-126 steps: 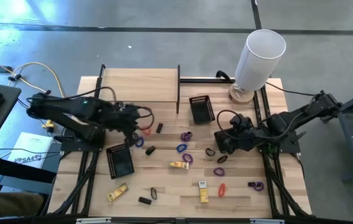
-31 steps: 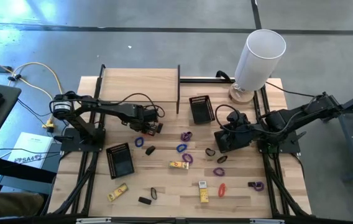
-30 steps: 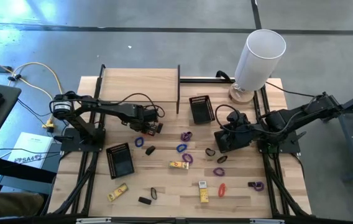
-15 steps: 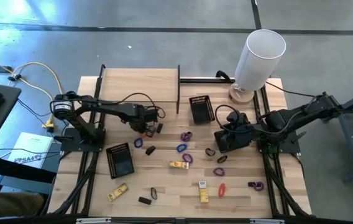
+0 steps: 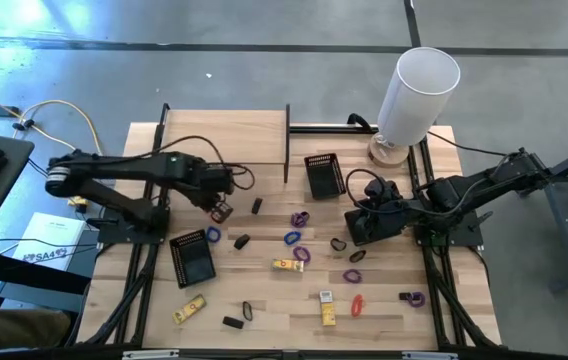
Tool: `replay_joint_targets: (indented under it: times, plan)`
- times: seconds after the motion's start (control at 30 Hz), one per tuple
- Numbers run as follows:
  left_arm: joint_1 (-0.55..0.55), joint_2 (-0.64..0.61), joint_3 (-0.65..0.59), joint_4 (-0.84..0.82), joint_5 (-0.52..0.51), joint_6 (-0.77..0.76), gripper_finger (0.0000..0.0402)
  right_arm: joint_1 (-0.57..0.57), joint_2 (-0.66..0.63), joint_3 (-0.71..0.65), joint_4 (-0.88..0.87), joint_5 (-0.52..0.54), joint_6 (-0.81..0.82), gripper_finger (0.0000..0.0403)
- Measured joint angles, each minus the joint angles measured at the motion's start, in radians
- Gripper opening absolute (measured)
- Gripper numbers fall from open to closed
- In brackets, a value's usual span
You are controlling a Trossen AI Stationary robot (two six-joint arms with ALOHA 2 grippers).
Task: Pick & Place Office Desk Supplies
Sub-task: Put the orange spring keychain into the bottom left black bin
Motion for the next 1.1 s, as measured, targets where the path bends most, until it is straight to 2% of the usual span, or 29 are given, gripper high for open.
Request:
replay_joint_targets:
  times: [0.13,0.33,0.4,0.57,0.67,0.83,1.1]
  plan:
    - [-0.144,-0.025,0.069,-0.094,0.079,0.097,0.0006,0.0,0.0,0.0,0.001,0.0,-0.007,0.0181]
    - [-0.354,-0.05,0.074,-0.115,0.198,0.087,0.0008,0.0,0.0,0.0,0.003,0.0,-0.03,0.0181]
    - [-0.421,-0.045,0.073,-0.121,0.192,0.055,0.0008,0.0,0.0,0.0,0.012,0.0,-0.032,0.0181]
    - [-0.554,-0.015,0.072,-0.137,0.055,-0.014,0.0009,0.0,0.002,0.0,0.031,0.0,-0.032,0.0181]
    - [-0.599,0.003,0.057,-0.14,0.001,-0.067,0.0009,0.0,0.008,0.0,0.049,0.0,-0.032,0.0181]
    - [-0.625,0.006,-0.071,-0.098,0.009,-0.107,0.001,0.009,0.037,0.0,0.075,-0.01,-0.032,0.0181]
    - [-0.619,0.001,-0.264,0.157,0.052,-0.076,0.001,0.04,0.125,0.0,0.124,-0.045,-0.032,0.0181]
